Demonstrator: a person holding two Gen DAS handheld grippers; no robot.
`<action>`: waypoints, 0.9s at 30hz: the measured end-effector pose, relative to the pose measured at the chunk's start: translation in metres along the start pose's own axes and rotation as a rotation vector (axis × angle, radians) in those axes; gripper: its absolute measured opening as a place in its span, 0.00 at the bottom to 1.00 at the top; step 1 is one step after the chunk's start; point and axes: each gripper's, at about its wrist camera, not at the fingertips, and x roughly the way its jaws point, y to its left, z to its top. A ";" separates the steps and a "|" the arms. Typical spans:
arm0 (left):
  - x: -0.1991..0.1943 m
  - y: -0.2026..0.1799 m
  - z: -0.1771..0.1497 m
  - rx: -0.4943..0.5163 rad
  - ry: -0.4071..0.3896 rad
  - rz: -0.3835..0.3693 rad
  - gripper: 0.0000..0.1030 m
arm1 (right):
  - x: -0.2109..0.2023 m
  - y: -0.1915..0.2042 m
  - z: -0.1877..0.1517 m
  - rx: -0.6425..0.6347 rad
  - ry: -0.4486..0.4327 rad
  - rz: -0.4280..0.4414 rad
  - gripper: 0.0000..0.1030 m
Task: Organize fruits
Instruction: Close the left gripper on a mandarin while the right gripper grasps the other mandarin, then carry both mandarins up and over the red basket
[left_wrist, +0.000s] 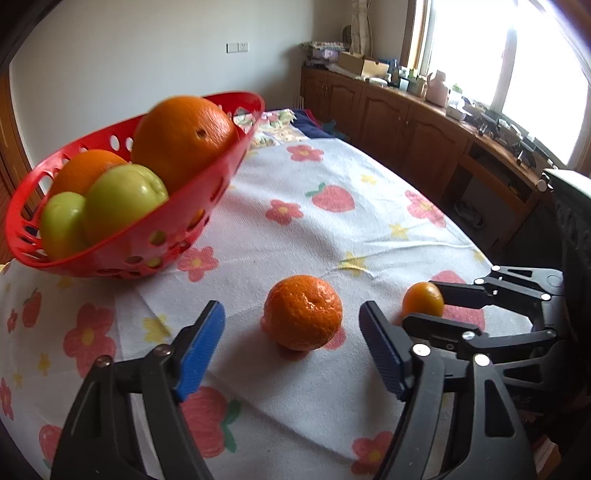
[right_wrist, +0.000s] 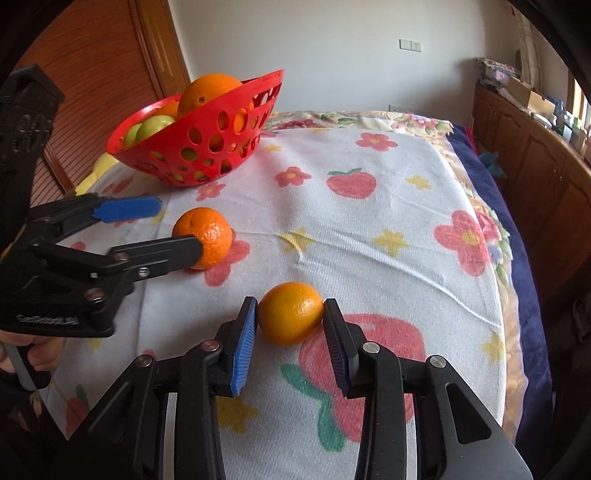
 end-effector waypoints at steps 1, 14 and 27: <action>0.002 0.000 0.000 0.002 0.009 -0.002 0.69 | 0.000 0.000 0.000 0.002 0.000 0.002 0.35; 0.013 0.002 0.000 -0.012 0.052 -0.026 0.54 | -0.003 -0.002 -0.002 0.007 -0.001 0.009 0.35; -0.013 0.005 0.002 -0.006 0.009 -0.066 0.43 | -0.007 -0.001 0.001 0.003 -0.013 0.006 0.34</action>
